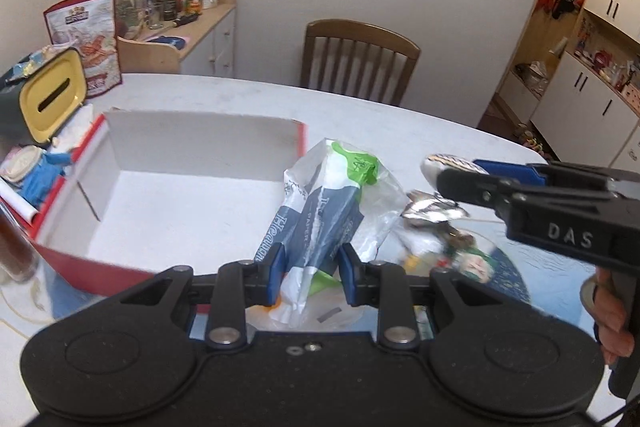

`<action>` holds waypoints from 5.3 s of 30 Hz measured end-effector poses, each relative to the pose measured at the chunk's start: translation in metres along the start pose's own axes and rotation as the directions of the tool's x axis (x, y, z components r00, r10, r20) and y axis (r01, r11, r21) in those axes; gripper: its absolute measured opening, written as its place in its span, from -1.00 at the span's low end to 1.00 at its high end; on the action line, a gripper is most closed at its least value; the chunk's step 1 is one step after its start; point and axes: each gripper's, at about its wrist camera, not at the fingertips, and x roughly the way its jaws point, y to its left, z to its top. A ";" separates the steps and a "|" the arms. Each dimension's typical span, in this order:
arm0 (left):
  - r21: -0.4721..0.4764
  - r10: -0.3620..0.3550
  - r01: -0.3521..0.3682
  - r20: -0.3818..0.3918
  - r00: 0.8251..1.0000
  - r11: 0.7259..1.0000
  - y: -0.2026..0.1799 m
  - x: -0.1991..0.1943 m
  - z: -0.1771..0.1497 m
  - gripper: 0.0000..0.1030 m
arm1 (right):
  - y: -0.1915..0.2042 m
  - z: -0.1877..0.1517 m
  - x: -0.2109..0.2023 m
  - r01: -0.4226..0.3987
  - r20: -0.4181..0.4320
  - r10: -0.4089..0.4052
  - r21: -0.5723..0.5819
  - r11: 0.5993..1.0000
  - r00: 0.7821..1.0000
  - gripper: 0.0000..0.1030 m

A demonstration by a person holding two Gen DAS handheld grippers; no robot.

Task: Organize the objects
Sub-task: 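Carry the wipes packet and cookie into the red box with both tools, then open the left tool over the box while the right tool drops the cookie, then withdraw both tools from the box back to the item pile, then grasp the green soap bar with the left tool while the right tool grasps the bread toy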

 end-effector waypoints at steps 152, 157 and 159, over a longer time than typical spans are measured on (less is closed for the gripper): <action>0.288 -0.053 0.076 -0.086 0.995 0.954 -0.112 0.088 -0.026 0.99 | -0.096 -0.135 -0.034 0.203 -0.175 -0.180 0.122 0.972 0.968 0.62; 0.311 -0.051 0.086 -0.118 0.992 0.947 -0.119 0.107 -0.034 0.99 | -0.100 -0.144 -0.018 0.188 -0.207 -0.163 0.108 0.976 0.965 0.62; 0.305 -0.054 0.090 -0.125 0.991 0.948 -0.120 0.114 -0.036 0.99 | -0.100 -0.146 -0.011 0.184 -0.219 -0.160 0.093 0.978 0.962 0.62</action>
